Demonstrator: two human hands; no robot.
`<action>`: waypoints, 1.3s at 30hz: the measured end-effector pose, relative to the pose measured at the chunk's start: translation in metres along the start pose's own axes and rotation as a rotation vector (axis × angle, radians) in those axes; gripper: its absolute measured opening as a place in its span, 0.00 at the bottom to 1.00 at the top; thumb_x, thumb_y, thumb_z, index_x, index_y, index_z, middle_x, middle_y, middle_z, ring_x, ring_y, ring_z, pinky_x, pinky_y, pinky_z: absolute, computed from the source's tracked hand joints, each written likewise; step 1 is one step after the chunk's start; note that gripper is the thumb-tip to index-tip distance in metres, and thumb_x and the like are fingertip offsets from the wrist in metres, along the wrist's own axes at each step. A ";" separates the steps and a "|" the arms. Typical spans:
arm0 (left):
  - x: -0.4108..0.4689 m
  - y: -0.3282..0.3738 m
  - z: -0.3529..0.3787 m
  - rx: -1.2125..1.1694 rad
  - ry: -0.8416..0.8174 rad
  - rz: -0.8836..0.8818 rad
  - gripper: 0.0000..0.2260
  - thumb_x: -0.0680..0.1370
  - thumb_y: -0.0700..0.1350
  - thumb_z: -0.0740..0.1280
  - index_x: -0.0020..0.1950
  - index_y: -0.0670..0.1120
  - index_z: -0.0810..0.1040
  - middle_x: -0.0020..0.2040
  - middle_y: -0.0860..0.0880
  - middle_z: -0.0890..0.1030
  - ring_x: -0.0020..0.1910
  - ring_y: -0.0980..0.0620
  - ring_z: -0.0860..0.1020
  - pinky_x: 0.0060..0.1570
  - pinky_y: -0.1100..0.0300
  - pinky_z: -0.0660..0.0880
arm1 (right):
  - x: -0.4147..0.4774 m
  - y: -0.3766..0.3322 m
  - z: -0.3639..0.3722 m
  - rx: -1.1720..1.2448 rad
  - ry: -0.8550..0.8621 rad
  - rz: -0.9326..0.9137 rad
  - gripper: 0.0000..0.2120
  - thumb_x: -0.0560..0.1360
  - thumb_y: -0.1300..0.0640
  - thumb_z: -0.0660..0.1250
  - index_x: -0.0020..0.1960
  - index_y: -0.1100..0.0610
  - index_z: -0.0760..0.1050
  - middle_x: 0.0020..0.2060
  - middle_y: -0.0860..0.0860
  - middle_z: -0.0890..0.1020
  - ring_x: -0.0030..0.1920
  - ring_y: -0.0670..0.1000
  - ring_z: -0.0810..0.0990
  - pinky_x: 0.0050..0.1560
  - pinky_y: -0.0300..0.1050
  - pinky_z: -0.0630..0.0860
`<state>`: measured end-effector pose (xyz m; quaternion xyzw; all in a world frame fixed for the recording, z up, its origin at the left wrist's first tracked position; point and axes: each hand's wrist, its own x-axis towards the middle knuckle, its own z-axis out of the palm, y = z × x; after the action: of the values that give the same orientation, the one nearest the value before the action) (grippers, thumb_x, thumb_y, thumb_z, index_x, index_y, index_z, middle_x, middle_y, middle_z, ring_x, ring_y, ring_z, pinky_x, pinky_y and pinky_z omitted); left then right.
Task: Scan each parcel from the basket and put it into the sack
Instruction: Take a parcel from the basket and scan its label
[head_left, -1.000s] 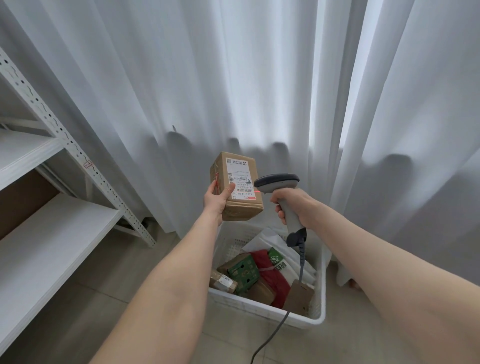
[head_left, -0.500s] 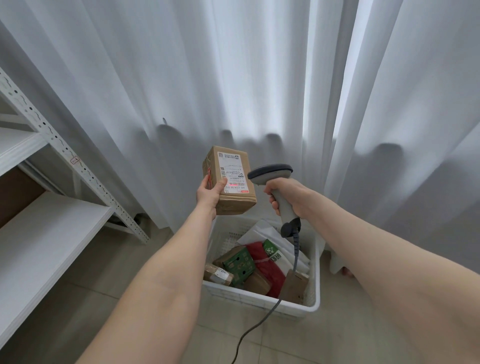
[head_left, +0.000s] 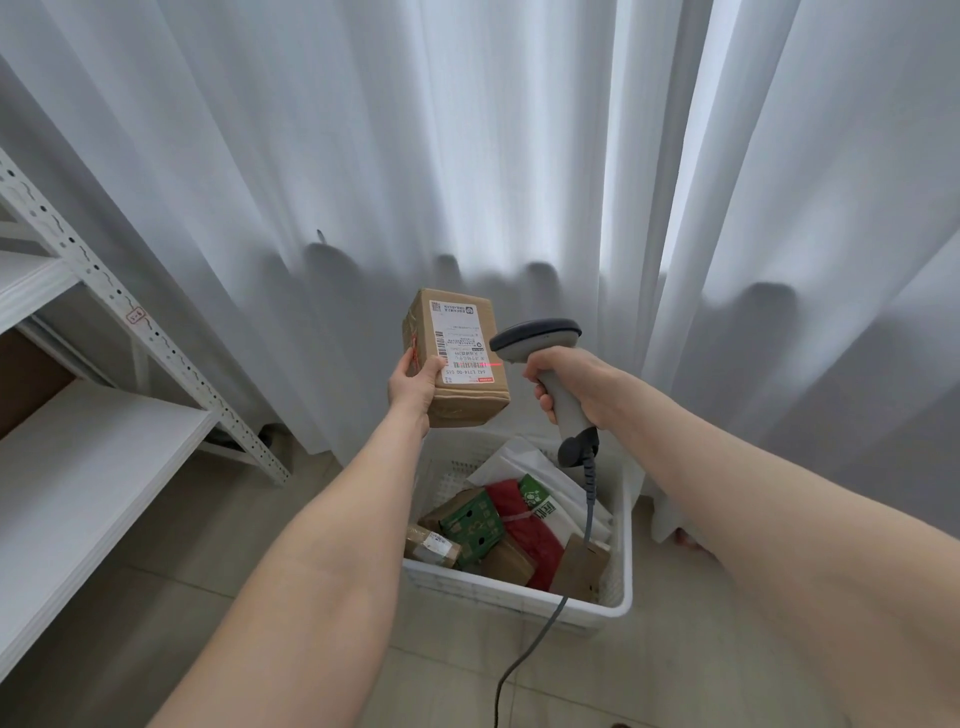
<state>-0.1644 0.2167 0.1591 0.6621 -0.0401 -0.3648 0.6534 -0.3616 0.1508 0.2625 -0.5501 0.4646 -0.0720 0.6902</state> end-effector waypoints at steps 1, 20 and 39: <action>0.000 0.000 0.000 0.001 0.000 -0.002 0.28 0.75 0.44 0.69 0.74 0.54 0.66 0.60 0.47 0.80 0.53 0.43 0.81 0.55 0.44 0.78 | 0.000 0.000 0.000 -0.002 -0.001 0.000 0.02 0.74 0.63 0.64 0.47 0.59 0.72 0.29 0.52 0.74 0.25 0.47 0.71 0.27 0.38 0.72; -0.006 0.002 -0.005 0.012 0.022 -0.001 0.27 0.76 0.45 0.69 0.73 0.54 0.67 0.61 0.46 0.79 0.53 0.44 0.81 0.53 0.46 0.79 | 0.002 0.001 0.007 0.007 -0.034 0.005 0.02 0.75 0.61 0.64 0.47 0.59 0.72 0.29 0.53 0.76 0.25 0.47 0.71 0.28 0.38 0.72; -0.025 0.007 -0.028 0.009 0.089 0.001 0.27 0.76 0.45 0.69 0.74 0.52 0.66 0.65 0.49 0.76 0.54 0.46 0.79 0.45 0.54 0.78 | 0.006 0.007 0.031 0.033 -0.041 0.037 0.04 0.75 0.62 0.65 0.49 0.60 0.72 0.31 0.55 0.76 0.27 0.48 0.72 0.28 0.38 0.72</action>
<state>-0.1650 0.2524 0.1724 0.6808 -0.0130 -0.3344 0.6516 -0.3385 0.1709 0.2522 -0.5312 0.4593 -0.0555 0.7098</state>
